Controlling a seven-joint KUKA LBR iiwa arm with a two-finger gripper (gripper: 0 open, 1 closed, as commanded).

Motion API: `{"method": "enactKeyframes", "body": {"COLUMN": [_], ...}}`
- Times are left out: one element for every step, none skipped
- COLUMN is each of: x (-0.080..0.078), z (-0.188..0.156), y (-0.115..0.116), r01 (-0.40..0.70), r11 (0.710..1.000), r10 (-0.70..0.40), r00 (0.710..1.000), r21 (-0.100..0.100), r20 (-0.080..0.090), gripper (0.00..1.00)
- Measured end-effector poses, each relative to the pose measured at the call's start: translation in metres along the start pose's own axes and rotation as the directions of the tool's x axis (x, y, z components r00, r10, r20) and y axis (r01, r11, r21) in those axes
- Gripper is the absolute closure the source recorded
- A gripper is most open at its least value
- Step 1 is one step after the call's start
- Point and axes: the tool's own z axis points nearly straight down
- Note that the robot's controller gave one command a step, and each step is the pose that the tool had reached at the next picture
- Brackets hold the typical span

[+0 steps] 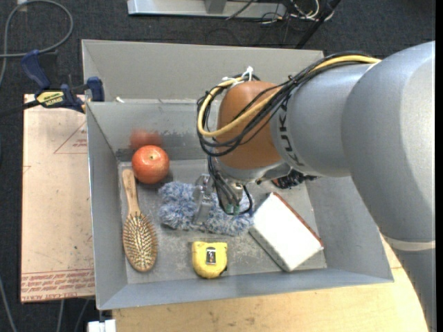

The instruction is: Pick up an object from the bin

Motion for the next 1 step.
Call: {"method": "enactKeyframes", "body": {"x": [-0.003], "z": [-0.0621], "y": [0.0092], "r01": [-0.007], "r11": [1.0], "r10": [0.007], "r00": [1.0], "r21": [-0.005], "r20": [0.01], "gripper": [1.0]}}
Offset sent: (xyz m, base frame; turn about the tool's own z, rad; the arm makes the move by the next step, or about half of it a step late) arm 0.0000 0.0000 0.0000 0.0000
